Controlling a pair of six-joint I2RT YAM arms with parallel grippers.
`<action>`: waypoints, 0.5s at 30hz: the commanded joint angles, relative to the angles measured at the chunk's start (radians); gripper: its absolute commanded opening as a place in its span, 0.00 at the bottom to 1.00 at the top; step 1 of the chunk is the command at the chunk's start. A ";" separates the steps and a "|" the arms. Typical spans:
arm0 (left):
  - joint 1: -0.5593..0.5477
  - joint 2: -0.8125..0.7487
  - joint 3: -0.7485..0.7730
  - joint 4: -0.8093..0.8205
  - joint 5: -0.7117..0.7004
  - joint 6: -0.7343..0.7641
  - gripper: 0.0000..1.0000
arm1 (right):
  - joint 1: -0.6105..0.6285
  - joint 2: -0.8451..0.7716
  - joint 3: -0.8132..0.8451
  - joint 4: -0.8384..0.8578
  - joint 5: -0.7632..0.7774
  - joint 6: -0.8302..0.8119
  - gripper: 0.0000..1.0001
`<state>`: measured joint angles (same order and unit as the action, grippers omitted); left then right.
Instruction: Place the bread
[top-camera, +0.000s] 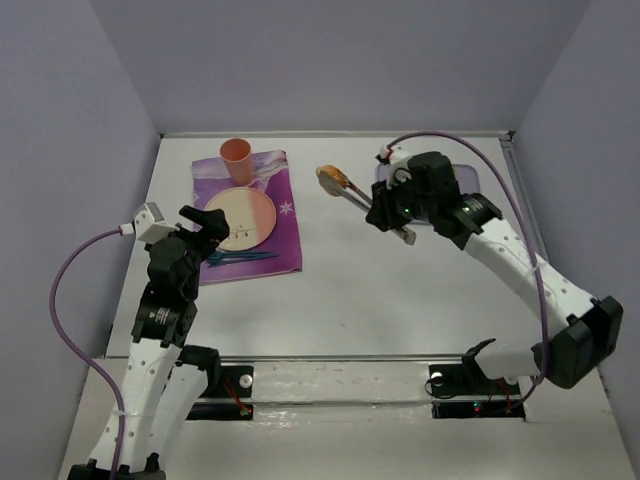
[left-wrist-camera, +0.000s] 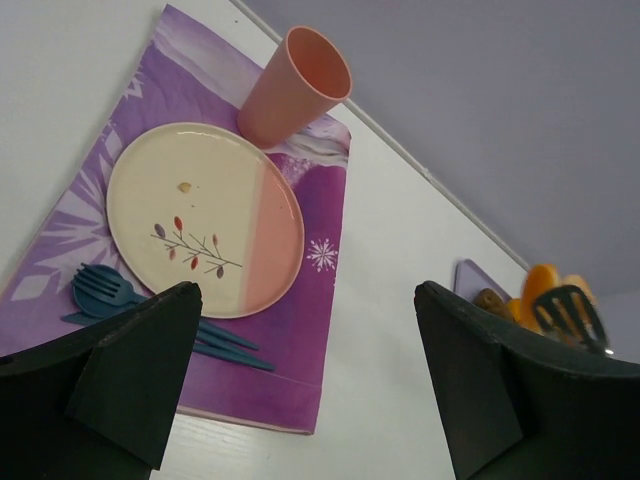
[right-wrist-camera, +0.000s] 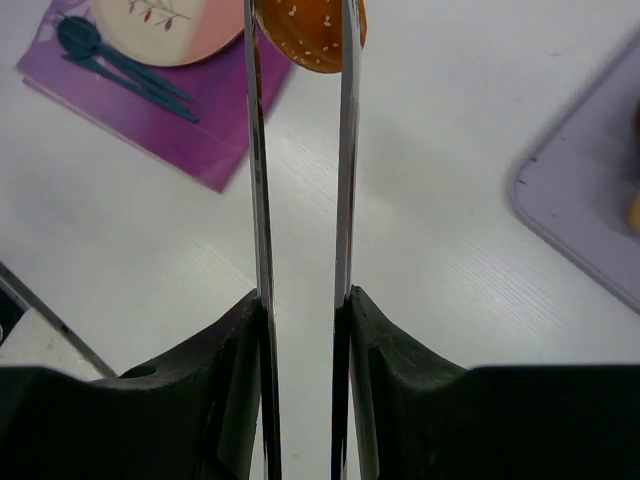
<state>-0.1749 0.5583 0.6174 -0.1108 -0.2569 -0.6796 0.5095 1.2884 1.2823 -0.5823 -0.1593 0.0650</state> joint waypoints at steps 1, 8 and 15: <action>-0.002 -0.047 0.030 -0.050 0.007 -0.054 0.99 | 0.177 0.193 0.141 0.182 -0.063 -0.028 0.20; -0.002 -0.126 0.031 -0.124 0.001 -0.074 0.99 | 0.363 0.638 0.483 0.225 -0.036 -0.054 0.22; -0.002 -0.179 0.030 -0.153 -0.016 -0.071 0.99 | 0.405 0.941 0.784 0.155 0.047 -0.021 0.26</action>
<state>-0.1749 0.4000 0.6178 -0.2619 -0.2626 -0.7471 0.9138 2.1719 1.9175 -0.4278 -0.1719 0.0338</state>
